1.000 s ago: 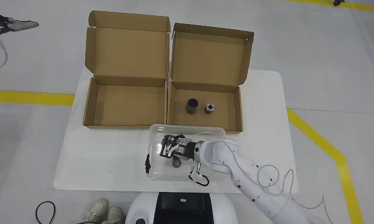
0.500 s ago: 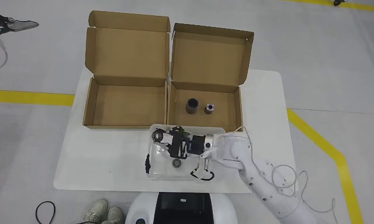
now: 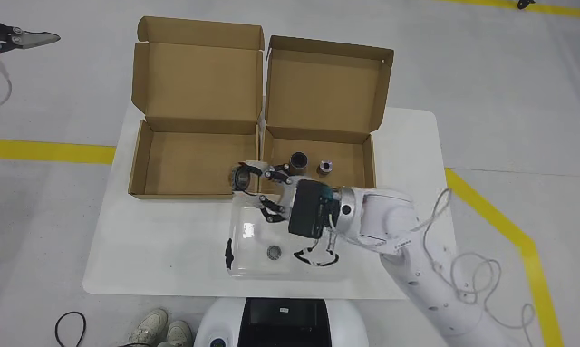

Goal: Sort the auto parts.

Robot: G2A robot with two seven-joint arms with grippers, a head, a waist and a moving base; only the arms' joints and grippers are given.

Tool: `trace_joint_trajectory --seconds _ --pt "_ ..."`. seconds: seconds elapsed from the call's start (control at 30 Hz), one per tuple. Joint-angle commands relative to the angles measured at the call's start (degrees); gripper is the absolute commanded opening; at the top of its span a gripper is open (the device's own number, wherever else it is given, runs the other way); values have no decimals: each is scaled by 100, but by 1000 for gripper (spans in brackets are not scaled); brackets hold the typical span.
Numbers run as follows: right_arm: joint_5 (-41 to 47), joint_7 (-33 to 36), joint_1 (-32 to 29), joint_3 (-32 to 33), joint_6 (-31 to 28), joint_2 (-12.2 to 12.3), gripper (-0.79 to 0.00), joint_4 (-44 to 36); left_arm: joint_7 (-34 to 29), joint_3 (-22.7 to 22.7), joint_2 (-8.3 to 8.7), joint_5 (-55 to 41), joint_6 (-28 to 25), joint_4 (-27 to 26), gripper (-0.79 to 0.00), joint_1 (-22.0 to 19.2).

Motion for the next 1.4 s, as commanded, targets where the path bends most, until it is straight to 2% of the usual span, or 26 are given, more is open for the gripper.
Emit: trace_joint_trajectory --seconds 0.0,0.4,1.23,1.37 --pt "103 -64 66 20 20 -12 -785 -63 0 0 0 0 0 0 0 0" --pt "409 22 250 275 119 -26 -785 -488 0 0 0 0 0 0 0 0" --pt "449 50 239 310 125 -22 -785 -497 0 0 0 0 0 0 0 0" --pt "368 393 232 250 330 -31 -785 -422 0 0 0 0 0 0 0 0"
